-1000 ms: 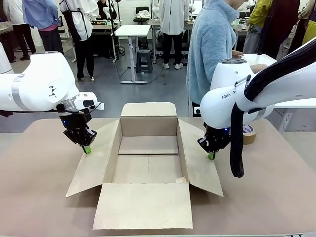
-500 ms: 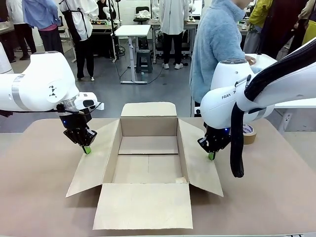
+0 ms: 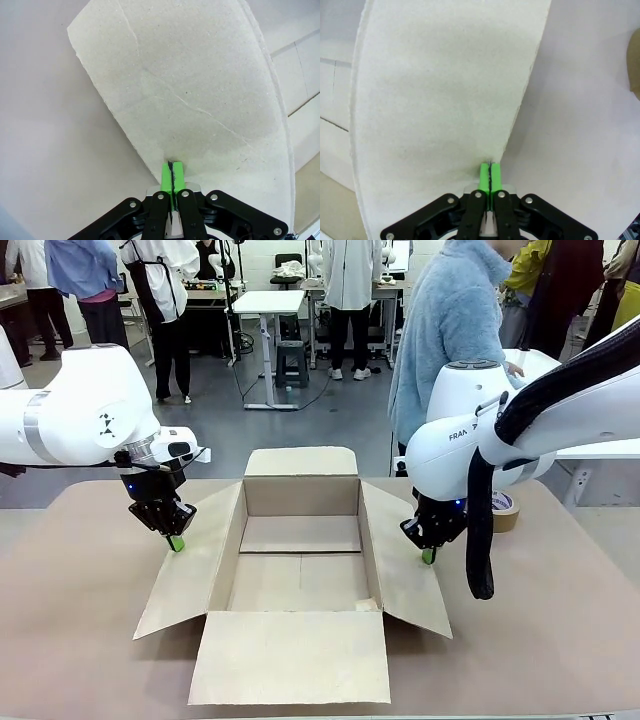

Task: Wrap the clocks to prevent damage.
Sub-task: Once the human has placed the objects inside and stepped back, release both hands from the side flaps of the Package Box.

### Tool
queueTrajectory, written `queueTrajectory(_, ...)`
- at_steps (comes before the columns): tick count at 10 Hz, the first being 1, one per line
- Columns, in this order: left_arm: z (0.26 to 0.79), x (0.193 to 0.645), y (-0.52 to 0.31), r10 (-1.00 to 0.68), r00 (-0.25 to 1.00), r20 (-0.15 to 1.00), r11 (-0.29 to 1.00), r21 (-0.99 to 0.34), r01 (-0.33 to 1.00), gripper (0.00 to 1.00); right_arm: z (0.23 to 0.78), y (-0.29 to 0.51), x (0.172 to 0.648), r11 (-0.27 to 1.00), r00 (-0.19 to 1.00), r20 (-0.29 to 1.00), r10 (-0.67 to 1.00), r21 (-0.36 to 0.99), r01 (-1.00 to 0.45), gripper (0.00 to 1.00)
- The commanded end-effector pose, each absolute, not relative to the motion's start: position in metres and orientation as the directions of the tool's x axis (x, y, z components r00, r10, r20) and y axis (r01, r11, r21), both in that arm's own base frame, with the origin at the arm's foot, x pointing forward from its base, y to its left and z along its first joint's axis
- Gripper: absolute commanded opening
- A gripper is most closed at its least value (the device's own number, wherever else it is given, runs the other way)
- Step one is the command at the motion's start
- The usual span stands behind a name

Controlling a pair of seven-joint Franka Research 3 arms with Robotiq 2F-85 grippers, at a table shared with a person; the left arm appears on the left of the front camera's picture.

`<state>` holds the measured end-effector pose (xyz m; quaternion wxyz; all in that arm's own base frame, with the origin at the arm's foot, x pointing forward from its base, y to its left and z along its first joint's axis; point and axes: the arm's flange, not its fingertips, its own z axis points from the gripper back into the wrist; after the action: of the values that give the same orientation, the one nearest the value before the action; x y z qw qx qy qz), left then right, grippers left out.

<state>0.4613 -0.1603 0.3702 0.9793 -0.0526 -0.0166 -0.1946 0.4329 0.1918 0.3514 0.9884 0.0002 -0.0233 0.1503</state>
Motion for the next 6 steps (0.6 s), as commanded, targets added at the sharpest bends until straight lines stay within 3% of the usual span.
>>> queueTrajectory(1, 0.3694, 0.461, -0.1586, -0.381, 0.923, 0.051, 0.919, -0.086, 0.385, 0.0, 0.3508, 0.1918, 0.4314, 0.959, 0.958, 0.046, 0.282, -0.007, -0.282, 0.01)
queueTrajectory(6, 0.3694, 0.461, -0.1586, -0.381, 0.923, 0.051, 0.919, -0.086, 0.385, 0.0, 0.3508, 0.1918, 0.4314, 0.959, 0.958, 0.046, 0.282, -0.007, -0.282, 0.01)
